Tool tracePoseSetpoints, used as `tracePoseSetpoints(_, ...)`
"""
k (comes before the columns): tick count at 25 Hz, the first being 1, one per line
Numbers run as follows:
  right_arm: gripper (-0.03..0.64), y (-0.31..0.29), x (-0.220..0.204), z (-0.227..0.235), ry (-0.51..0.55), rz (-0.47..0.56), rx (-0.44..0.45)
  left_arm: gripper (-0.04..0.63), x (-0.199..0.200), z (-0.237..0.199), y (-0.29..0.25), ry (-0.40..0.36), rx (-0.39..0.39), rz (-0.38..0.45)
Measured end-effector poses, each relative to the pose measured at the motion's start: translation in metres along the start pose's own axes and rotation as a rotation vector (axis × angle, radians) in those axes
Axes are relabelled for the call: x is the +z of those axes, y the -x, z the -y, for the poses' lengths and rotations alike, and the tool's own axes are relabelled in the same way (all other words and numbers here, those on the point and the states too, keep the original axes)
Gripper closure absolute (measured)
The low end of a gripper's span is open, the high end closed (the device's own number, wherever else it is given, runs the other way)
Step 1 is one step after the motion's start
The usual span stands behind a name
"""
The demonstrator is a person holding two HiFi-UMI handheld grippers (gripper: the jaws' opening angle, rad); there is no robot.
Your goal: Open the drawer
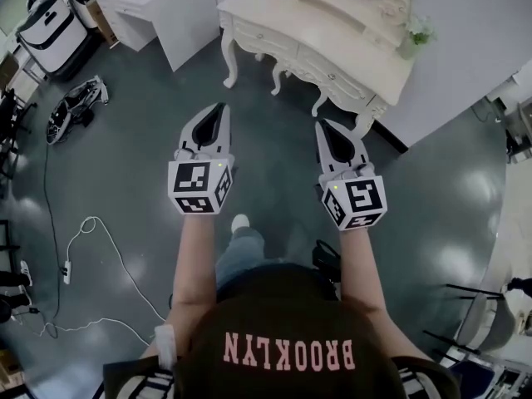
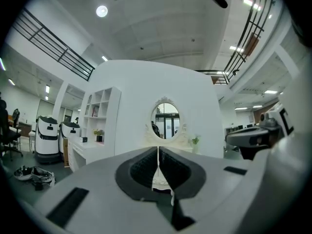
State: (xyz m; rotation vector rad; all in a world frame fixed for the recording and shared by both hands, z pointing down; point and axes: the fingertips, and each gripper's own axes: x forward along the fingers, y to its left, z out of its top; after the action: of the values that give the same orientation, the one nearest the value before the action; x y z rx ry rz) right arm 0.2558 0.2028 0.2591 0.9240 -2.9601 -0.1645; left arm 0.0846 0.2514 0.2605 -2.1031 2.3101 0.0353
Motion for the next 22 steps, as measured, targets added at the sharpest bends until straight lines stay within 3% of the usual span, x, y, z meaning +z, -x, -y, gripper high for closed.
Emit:
tracePoseSetpoints(10,0.621,-0.138,0.001,-0.006,-0.012,-0.012,-0.044,0.584,-0.004,-0.102,-0.091,0.000,-0.067,-0.031)
tracePoseSetpoints(22,0.620,-0.221,-0.024,0.026,-0.030,-0.066,-0.069,0.584,-0.035,-0.140,-0.173,0.032,-0.107,-0.089)
